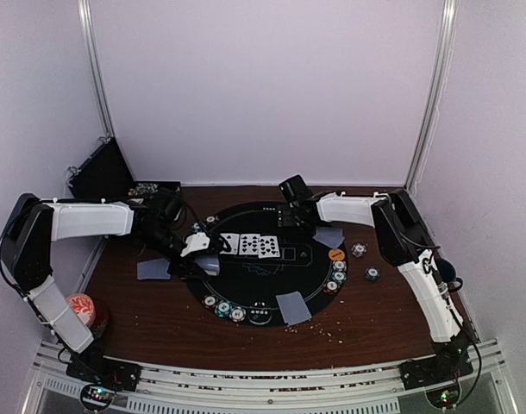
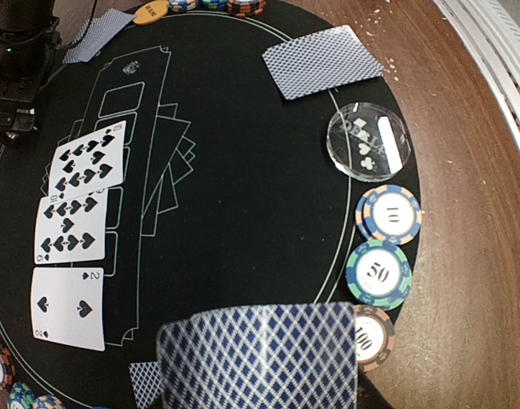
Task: Distribute texas hold em gaming equipment
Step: Pick up the all-in button from the poker table mat.
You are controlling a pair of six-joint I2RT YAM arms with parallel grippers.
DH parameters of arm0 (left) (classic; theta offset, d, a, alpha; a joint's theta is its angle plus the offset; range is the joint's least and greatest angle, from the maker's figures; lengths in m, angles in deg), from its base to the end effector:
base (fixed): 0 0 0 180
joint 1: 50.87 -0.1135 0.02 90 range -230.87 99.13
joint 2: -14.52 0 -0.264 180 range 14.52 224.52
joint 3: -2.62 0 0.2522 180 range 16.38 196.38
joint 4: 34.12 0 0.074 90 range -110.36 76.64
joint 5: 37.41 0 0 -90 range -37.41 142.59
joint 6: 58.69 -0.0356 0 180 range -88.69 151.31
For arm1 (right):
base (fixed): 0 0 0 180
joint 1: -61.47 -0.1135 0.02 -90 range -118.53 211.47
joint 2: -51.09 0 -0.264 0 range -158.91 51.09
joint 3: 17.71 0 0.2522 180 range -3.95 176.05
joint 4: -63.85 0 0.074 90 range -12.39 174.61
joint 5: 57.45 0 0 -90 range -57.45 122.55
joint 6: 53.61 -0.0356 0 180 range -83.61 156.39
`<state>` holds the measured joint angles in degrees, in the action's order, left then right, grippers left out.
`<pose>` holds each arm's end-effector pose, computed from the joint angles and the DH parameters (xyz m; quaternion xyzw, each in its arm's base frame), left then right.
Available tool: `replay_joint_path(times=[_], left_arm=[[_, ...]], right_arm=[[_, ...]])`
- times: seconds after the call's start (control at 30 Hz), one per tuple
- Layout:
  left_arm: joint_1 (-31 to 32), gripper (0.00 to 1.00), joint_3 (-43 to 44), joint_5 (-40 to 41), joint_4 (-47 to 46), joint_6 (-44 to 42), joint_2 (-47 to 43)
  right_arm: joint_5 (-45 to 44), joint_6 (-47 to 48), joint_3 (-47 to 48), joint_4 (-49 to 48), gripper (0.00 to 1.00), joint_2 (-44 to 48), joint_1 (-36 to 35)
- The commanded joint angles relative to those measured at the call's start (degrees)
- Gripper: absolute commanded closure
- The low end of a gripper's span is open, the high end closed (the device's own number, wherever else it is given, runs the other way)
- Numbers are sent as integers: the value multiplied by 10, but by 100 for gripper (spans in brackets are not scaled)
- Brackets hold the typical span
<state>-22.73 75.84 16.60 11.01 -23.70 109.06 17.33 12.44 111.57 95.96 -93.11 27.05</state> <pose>0.2696 -0.1679 0.1907 0.6650 0.6547 -0.2491 0.2590 0.4604 0.3041 0.1237 -0.0359 0.9229 0.0694 0.3770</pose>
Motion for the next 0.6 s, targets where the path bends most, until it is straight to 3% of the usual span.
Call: replay_joint_path(times=[0.0,0.57], left_arm=[[3,58,3,-8,-8,-6,7],[3,58,3,-8,-8,-6,5]], right_arm=[[16,12,30,21,19,-34,5],[23,10,14,18,48,-20,3]])
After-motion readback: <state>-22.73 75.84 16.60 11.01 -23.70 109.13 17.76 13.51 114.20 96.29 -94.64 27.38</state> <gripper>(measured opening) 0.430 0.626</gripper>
